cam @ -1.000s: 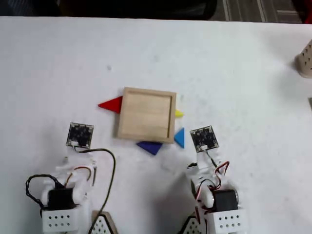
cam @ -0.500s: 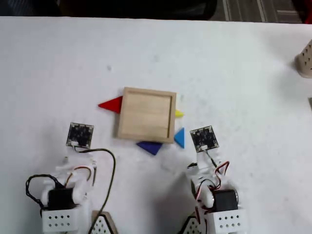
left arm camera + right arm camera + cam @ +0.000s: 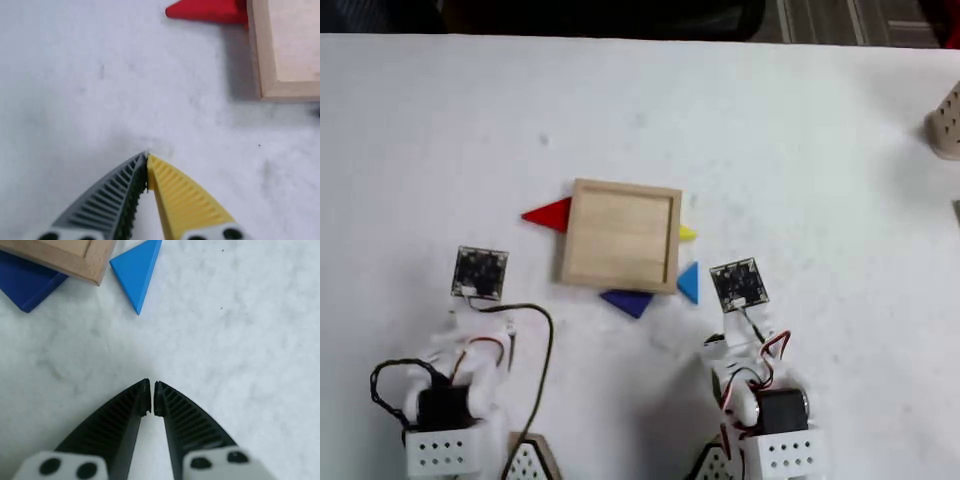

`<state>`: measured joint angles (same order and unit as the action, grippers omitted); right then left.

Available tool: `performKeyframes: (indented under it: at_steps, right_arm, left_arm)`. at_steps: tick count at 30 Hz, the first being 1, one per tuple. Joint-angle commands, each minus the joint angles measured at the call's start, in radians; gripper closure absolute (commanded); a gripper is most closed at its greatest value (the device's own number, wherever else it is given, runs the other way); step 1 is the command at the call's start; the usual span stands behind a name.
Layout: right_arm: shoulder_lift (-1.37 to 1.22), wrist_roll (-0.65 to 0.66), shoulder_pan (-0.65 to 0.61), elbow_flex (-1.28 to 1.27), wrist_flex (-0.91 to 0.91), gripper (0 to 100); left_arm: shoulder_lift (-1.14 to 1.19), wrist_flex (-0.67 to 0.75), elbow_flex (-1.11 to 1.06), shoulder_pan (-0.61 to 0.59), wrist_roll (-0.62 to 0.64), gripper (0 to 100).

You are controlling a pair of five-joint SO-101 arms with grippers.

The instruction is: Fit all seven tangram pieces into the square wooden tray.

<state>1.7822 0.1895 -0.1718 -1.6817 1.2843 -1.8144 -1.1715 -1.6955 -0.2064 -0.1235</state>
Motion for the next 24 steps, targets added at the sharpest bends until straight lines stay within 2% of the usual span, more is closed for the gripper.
performKeyframes:
  at_steps: [1, 4, 8, 17, 22, 24]
  right_arm:
    - [0.008, 0.008, 0.01, -0.009, -0.022, 97.8]
    - [0.01, 0.008, 0.013, -0.009, -0.022, 97.8]
    - [0.01, 0.008, 0.018, -0.009, -0.053, 97.7]
    - [0.01, 0.008, 0.234, -0.009, -0.237, 97.7]
    - [0.008, 0.008, 0.246, -0.009, -0.26, 97.7]
    - [0.008, 0.008, 0.246, -0.009, -0.237, 97.7]
  left_arm:
    - [-0.01, 0.083, 0.043, -0.113, -0.008, 98]
    - [-0.01, 0.087, 0.063, -0.17, -0.008, 98]
    - [-0.01, 0.086, 0.026, -0.136, -0.008, 98]
    - [-0.01, 0.069, 0.026, -0.114, -0.015, 98]
    - [-0.01, 0.074, 0.026, -0.114, -0.017, 97]
    - [-0.01, 0.077, 0.04, -0.114, -0.032, 94]
